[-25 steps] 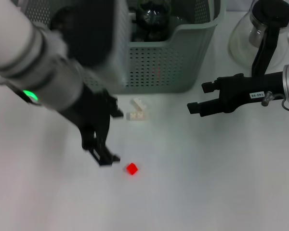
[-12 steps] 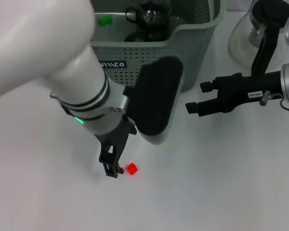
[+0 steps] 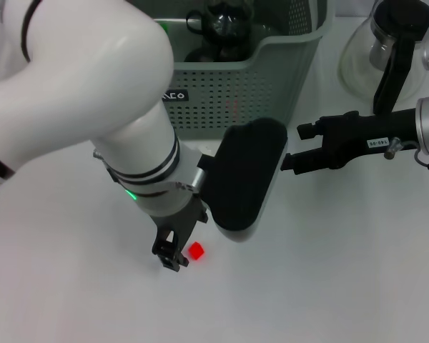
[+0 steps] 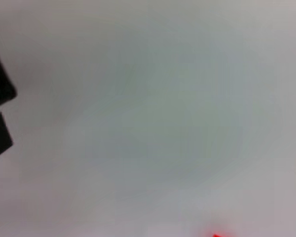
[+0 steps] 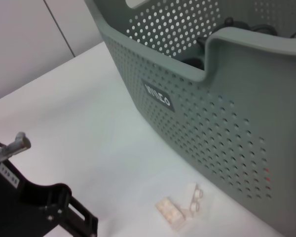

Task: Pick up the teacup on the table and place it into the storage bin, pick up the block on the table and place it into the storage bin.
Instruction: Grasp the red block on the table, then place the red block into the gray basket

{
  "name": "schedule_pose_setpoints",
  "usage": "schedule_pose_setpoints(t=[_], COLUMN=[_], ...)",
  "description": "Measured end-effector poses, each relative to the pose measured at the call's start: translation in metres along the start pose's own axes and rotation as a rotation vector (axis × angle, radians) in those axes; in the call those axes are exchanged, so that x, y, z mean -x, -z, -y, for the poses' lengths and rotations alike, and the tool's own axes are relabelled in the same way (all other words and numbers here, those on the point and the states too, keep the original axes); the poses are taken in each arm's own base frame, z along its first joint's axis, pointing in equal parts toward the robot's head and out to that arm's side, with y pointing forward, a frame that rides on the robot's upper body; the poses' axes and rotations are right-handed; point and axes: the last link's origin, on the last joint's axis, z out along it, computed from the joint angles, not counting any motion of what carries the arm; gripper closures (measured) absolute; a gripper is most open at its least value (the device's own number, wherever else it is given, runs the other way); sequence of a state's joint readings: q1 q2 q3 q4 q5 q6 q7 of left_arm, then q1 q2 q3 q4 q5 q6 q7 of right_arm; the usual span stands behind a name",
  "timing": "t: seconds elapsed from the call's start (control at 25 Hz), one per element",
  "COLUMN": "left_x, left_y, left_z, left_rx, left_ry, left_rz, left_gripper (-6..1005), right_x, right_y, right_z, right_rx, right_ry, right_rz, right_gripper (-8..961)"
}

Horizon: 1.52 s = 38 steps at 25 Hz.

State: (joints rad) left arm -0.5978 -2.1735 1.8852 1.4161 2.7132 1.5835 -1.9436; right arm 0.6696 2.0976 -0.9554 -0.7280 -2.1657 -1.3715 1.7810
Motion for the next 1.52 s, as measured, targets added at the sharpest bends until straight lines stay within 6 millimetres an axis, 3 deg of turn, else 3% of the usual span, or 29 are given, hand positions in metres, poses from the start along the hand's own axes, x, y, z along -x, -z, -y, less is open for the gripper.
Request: schedule_pose_setpoints(t=[0.24, 0.64, 0.96, 1.2, 1.32, 1.44, 1.52], left_x=[-0.003, -0.006, -0.007, -0.006, -0.005, -0.006, -0.003], left_y=[-0.007, -0.014, -0.014, -0.016, -0.015, -0.012, 0.003], left_z=[-0.002, -0.005, -0.004, -0.005, -0.006, -0.006, -0.003], left_rx=[0.006, 0.019, 0.019, 0.026, 0.033, 0.035, 0.024], left_ry=[-0.026, -0.044, -0.038, -0.034, -0.032, -0.031, -0.002], left_rz=[0.007, 0.006, 0.001, 0.004, 0.005, 0.000, -0.022], left_gripper=[368, 419, 528, 732, 752, 773, 787], right_x=[-0.002, -0.005, -0.007, -0.008, -0.008, -0.009, -0.009], right_y=[-0.001, -0.001, -0.002, -0.002, -0.001, -0.001, -0.001], right_z=[0.000, 0.002, 0.002, 0.002, 0.003, 0.003, 0.003], right_rx=[0.000, -0.007, -0.009, -0.013, -0.015, -0.016, -0.017], right_ry=[-0.002, -0.009, -0.013, -0.013, -0.014, -0.016, -0.017], right_rz=[-0.002, -0.004, -0.006, -0.005, -0.006, -0.006, -0.006], right_gripper=[11, 11, 11, 11, 11, 11, 11])
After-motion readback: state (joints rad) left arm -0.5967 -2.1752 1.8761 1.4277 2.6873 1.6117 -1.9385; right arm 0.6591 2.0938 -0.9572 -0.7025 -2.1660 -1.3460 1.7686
